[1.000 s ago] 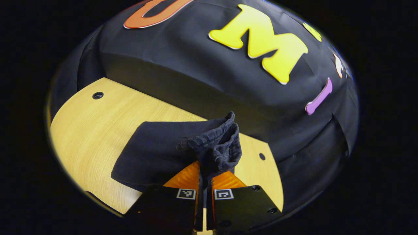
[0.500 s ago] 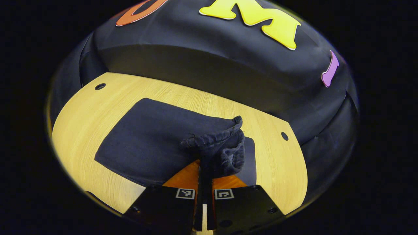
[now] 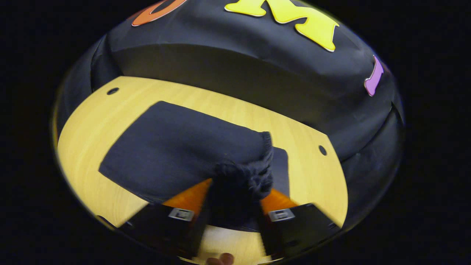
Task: Grasp the waist and the cuffs of the jeans and fold them to make the two legs overlap; first hold the waist and fold one-third of the jeans toward the cuffs, then hold the cuffs and fold the remaining one-third in the same direction to finish folding.
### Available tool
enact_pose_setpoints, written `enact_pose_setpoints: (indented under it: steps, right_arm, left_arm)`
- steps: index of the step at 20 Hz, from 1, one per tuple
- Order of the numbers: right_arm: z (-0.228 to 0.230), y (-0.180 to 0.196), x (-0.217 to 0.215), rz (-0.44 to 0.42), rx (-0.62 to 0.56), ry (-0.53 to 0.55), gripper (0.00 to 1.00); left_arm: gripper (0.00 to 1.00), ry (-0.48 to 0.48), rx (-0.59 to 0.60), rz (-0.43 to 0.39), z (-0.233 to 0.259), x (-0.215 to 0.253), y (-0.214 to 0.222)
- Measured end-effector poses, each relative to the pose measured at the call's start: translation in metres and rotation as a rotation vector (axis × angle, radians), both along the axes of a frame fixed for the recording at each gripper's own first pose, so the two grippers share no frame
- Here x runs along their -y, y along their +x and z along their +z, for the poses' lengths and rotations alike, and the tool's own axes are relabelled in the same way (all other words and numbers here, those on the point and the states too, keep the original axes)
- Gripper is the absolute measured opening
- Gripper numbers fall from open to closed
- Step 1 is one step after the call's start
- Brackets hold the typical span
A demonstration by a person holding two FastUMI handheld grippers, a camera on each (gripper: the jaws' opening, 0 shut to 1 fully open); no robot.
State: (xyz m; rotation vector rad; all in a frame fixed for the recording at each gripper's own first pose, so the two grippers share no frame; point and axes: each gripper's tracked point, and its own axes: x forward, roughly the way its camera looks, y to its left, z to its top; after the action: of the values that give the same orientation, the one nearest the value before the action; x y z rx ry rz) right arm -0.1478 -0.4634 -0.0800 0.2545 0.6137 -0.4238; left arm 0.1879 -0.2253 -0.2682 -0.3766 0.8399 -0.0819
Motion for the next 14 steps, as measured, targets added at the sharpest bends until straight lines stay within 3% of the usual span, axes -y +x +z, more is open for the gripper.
enact_pose_setpoints:
  steps: [1,9,14]
  right_arm:
    - [0.001,-0.001,0.0,0.002,0.002,0.0,0.99]
    - [0.005,-0.006,-0.003,-0.001,0.021,0.006,0.99]
    - [0.032,0.008,-0.033,0.073,0.085,-0.028,0.99]
  left_arm:
    - [1.0,0.031,0.006,-0.007,0.0,-0.001,0.002]
    - [1.0,0.013,0.007,-0.011,0.021,0.003,-0.016]
    - [1.0,-0.008,0.098,-0.04,0.068,-0.005,-0.035]
